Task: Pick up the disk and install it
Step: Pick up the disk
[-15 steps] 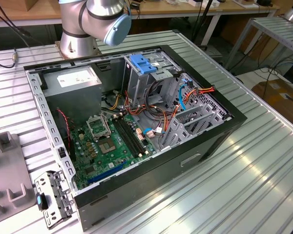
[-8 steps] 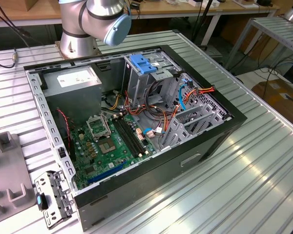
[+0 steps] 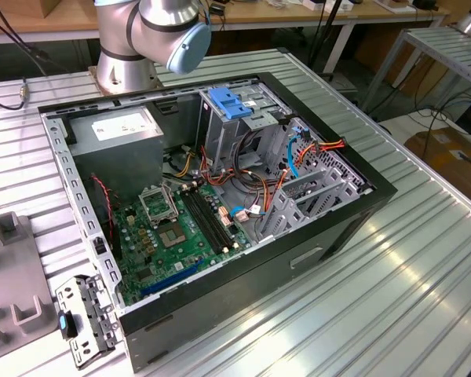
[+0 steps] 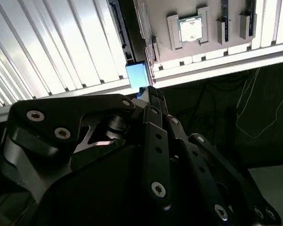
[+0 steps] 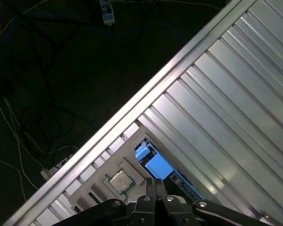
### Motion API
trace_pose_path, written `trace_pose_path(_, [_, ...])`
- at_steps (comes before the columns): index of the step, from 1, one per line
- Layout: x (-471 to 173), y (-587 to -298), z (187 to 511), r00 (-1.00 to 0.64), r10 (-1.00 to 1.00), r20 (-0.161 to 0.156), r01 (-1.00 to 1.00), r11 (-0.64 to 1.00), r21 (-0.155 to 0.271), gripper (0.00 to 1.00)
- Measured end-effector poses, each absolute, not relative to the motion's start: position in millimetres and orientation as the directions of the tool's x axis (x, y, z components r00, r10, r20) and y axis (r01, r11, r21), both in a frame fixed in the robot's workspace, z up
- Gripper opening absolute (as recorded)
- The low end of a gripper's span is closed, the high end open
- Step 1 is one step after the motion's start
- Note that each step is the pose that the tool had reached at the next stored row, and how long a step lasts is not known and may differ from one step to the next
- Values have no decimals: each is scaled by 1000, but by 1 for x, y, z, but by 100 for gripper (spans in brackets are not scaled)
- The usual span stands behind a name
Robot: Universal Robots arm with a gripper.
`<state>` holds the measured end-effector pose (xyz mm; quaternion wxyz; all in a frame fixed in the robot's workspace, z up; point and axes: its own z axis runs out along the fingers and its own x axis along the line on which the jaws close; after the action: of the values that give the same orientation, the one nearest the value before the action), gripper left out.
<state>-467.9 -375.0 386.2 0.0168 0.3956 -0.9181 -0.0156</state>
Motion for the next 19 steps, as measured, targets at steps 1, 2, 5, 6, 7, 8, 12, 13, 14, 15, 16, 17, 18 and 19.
trace_pose_path(1, [-468, -375, 386, -670, -742, 18, -741, 670, 42, 11])
trace_pose_path(2, [-468, -375, 386, -657, -754, 18, -753, 657, 42, 11])
trace_pose_path(5, [-468, -375, 385, -552, -834, 18, -833, 552, 42, 11])
trace_pose_path(6, [-468, -375, 385, -521, -853, 18, -852, 521, 42, 11])
trace_pose_path(7, [-468, -375, 385, -492, -871, 18, -870, 492, 42, 11])
trace_pose_path(8, [-468, -375, 385, -462, -886, 18, -885, 463, 42, 11])
trace_pose_path(12, [-468, -375, 384, -355, -935, 18, -934, 356, 42, 11])
trace_pose_path(13, [-468, -375, 384, -316, -949, 18, -948, 316, 42, 11])
trace_pose_path(14, [-468, -375, 384, -280, -960, 18, -959, 280, 42, 11])
trace_pose_path(15, [-468, -375, 384, -257, -966, 18, -965, 257, 42, 11])
trace_pose_path(16, [-468, -375, 384, -238, -971, 18, -970, 238, 42, 11])
trace_pose_path(17, [-468, -375, 384, -213, -977, 18, -976, 213, 42, 11])
trace_pose_path(18, [-468, -375, 384, -195, -981, 18, -980, 195, 42, 11])
trace_pose_path(19, [-468, -375, 384, -171, -985, 18, -984, 172, 42, 11])
